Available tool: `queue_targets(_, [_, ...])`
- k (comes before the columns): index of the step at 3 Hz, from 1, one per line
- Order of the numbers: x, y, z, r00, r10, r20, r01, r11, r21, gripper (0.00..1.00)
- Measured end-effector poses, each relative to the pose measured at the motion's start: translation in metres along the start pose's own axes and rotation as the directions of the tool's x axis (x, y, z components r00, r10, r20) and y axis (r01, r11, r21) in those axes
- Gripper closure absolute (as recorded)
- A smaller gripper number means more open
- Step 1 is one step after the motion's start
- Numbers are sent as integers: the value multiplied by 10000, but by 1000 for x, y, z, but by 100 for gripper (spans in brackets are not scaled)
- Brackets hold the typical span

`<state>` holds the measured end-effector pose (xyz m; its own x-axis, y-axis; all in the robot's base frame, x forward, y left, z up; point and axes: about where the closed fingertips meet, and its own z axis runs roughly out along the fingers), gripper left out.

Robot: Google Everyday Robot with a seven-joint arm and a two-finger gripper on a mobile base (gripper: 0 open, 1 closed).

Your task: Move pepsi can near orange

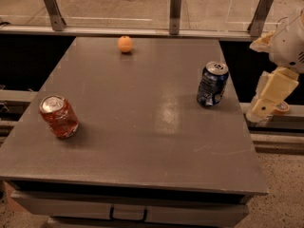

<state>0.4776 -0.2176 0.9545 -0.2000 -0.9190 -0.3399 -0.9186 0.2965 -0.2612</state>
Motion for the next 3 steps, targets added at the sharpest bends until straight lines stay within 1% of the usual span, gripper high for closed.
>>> queue_targets(1, [-4, -25, 29, 9903, 278, 1363, -280, 9996, -8, 0])
queue_targets(2, [-10, -46, 56, 9599, 763, 2698, -726, 9971, -238, 0])
queue_targets(3, [-16, -51, 82, 9132, 1470, 3800, -1226, 9886, -879, 0])
